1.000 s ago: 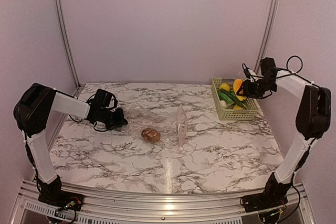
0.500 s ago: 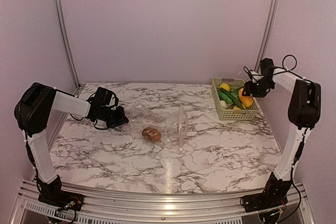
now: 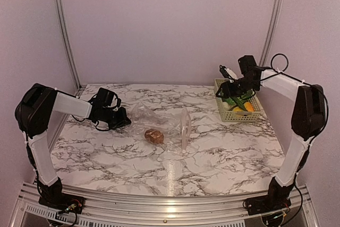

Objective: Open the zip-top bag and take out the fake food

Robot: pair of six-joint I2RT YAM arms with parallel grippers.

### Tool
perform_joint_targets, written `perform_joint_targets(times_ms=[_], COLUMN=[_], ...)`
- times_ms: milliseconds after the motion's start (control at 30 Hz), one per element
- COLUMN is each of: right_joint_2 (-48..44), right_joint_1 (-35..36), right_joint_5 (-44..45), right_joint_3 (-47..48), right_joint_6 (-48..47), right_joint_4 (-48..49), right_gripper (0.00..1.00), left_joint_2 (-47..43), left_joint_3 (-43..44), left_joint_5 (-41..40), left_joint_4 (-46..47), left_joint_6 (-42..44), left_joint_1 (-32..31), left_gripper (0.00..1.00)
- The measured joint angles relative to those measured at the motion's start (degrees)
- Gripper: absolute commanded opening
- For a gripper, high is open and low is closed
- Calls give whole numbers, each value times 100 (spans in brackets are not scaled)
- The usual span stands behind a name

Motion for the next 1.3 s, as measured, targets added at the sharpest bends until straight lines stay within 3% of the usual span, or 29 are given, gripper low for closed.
perform_joint_targets(times_ms=[233,567,800,1033,1300], right_joint_2=[138,1040,1375,1690,2149], right_joint_1=[1281,1945,2323,2702,2824], right_joint_5=[-835,-1296,-1779,-2601,-2723], right_joint_3=[-730,-1403,-1399,-1134,-560], right_joint_6=[208,789,1069,1346,1436], right_joint_4=[667,1722,2277,2872,2826], right_gripper=[33,23,36,59,65], left_joint_2=[0,0,81,271,286], left_joint_3=[-33,-186,-313,-393,-483], left_joint_5=[72,179,256,256,225], left_joint_4=[50,216,592,935,1054], left_joint_6=[-13,-74,-463,-933,-1154], left_joint_1=[0,2,2,2,-39], left_gripper=[0,0,0,0,0])
